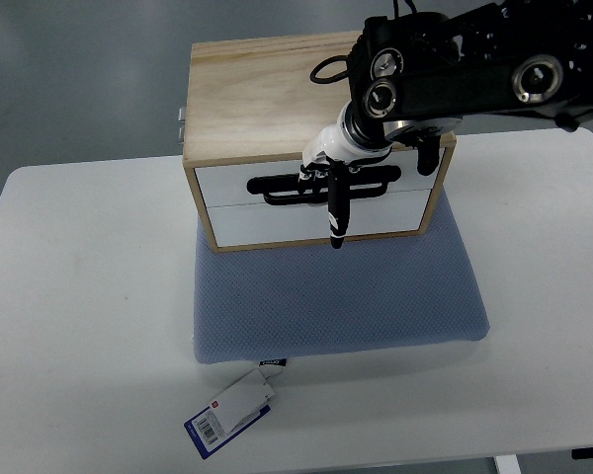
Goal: Open wood drawer with right hand
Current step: 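Lower the right hand fingers behind the upper drawer's black handle, then pull the upper drawer handle toward the robot with the right hand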
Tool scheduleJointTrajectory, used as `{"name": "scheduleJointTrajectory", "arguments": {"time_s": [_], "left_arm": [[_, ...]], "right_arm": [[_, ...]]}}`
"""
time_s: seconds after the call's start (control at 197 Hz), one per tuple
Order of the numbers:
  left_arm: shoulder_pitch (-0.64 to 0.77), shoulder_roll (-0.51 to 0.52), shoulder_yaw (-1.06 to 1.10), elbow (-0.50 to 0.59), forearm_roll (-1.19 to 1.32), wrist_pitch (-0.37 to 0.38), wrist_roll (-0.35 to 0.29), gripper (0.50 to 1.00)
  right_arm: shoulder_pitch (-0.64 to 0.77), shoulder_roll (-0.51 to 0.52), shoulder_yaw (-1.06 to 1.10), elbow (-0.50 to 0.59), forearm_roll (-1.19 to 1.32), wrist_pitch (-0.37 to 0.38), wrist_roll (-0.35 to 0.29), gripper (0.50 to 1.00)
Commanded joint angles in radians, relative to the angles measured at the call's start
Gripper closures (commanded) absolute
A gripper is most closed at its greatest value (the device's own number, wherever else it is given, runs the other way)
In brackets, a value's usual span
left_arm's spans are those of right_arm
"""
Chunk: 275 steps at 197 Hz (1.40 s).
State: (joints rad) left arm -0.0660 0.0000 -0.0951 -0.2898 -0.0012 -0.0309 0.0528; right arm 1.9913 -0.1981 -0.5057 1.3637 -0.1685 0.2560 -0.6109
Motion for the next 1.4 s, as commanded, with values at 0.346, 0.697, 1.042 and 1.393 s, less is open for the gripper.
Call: {"name": "scheduleJointTrajectory", "arguments": {"time_s": [0.346, 0.697, 1.042, 1.393], "left_arm": [[0.0, 0.0, 0.0, 0.0, 0.0, 0.0, -0.001, 0.5], [0.0, 0.0, 0.0, 0.003, 0.0, 0.0, 0.001, 0.5], [0.0, 0.0, 0.002, 0.001, 0.0, 0.0, -0.001, 0.5], [0.0, 0.0, 0.002, -0.006, 0.001, 0.0, 0.001, 0.5]], "right_arm": [[-0.052, 0.0, -0.002, -0.012, -0.035, 0.0, 0.0, 0.558], [-0.052, -0.012, 0.015, -0.008, -0.005, 0.019, 0.0, 0.556], [-0.008, -0.003, 0.015, 0.029, 0.011, 0.072, 0.0, 0.556], [-0.008, -0.003, 0.018, 0.046, 0.032, 0.075, 0.0, 0.556]]}}
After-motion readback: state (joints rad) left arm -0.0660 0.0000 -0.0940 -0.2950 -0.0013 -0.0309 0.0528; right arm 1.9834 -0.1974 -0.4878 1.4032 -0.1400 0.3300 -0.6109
